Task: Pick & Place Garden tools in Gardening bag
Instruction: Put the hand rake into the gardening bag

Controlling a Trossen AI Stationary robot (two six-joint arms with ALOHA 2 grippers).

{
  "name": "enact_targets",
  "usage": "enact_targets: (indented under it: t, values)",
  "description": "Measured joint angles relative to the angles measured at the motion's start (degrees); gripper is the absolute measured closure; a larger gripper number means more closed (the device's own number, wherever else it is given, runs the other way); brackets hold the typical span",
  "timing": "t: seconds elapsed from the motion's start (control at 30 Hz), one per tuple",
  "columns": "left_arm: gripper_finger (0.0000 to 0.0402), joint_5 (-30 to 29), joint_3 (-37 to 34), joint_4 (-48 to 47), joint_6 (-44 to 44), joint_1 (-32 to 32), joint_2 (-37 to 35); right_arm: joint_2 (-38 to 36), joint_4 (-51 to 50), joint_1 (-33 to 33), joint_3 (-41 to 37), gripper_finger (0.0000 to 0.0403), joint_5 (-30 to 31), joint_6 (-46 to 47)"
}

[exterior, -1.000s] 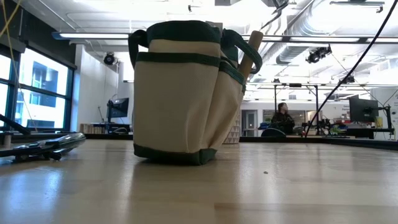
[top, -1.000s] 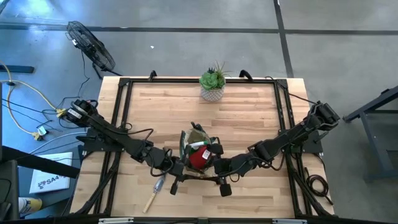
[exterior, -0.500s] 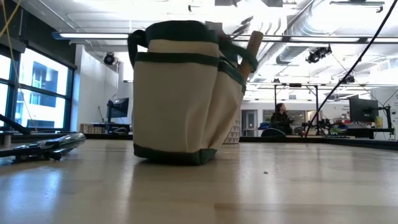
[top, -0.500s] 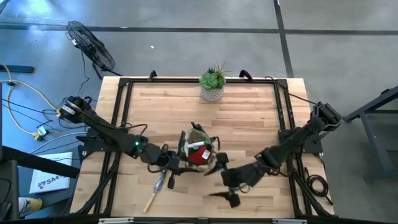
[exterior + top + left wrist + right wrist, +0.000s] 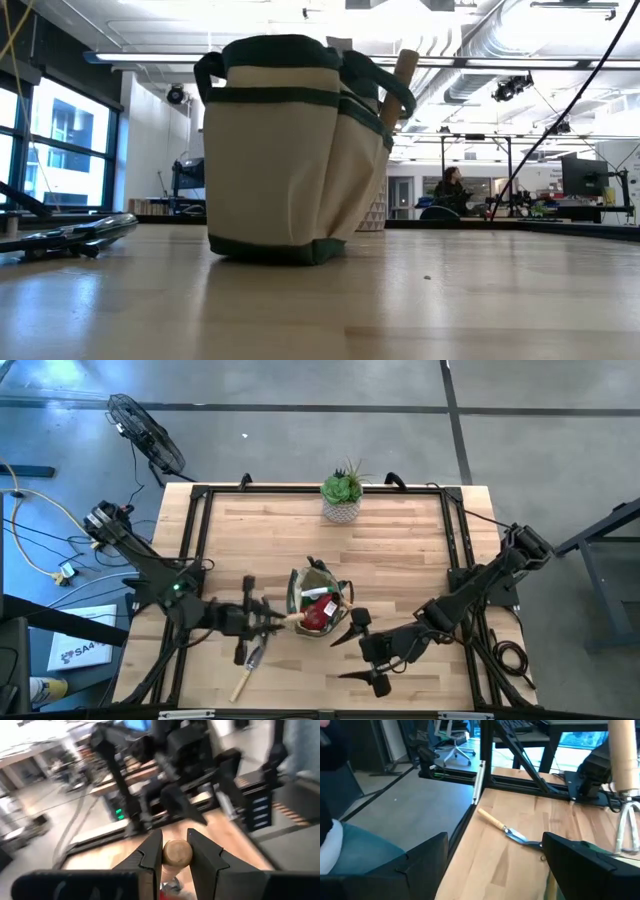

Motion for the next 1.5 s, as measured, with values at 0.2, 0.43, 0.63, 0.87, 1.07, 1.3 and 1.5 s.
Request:
enact_targets:
  t: [0.2,0.43,0.63,0.87,1.07,1.3,1.5]
  values:
    - [0.0337,-8.65,-0.02,-9.76,-3.28,-1.34,-0.56,0.01,-0.17,0.01,-0.02,0.0089,0.12,0.03]
    - [0.0337,-14.6,-0.04,-18.92,-7.7,-1.28,-0.56,-0.01,-0.17,-0.06,-0.02,0.0089,0.19,0.05]
    - [0.0337,-23.57,-0.04,-19.0,-17.18,-1.25,-0.95,0.0,-0.32,-0.89,-0.07,0.0089,-0.11,1.53]
    - [0.0337,-22.53,-0.04,-20.84,-29.76,-1.34,-0.93,0.01,-0.45,-1.39,-0.07,0.0089,-0.36,1.17]
    - [0.0337,-22.8,-0.04,-21.19,-33.25,-1.32,-0.93,0.01,-2.14,-1.43,-0.11,0.0089,-0.25,1.54]
    - [0.0337,-23.42,-0.04,-23.89,-39.9,-1.32,-0.93,0.01,-3.31,-1.4,-0.11,0.0089,-0.27,2.85]
    - [0.0337,-13.93,0.08,-24.86,-28.38,-1.3,-1.66,0.01,-3.37,-1.41,-0.11,0.0089,-0.27,2.83]
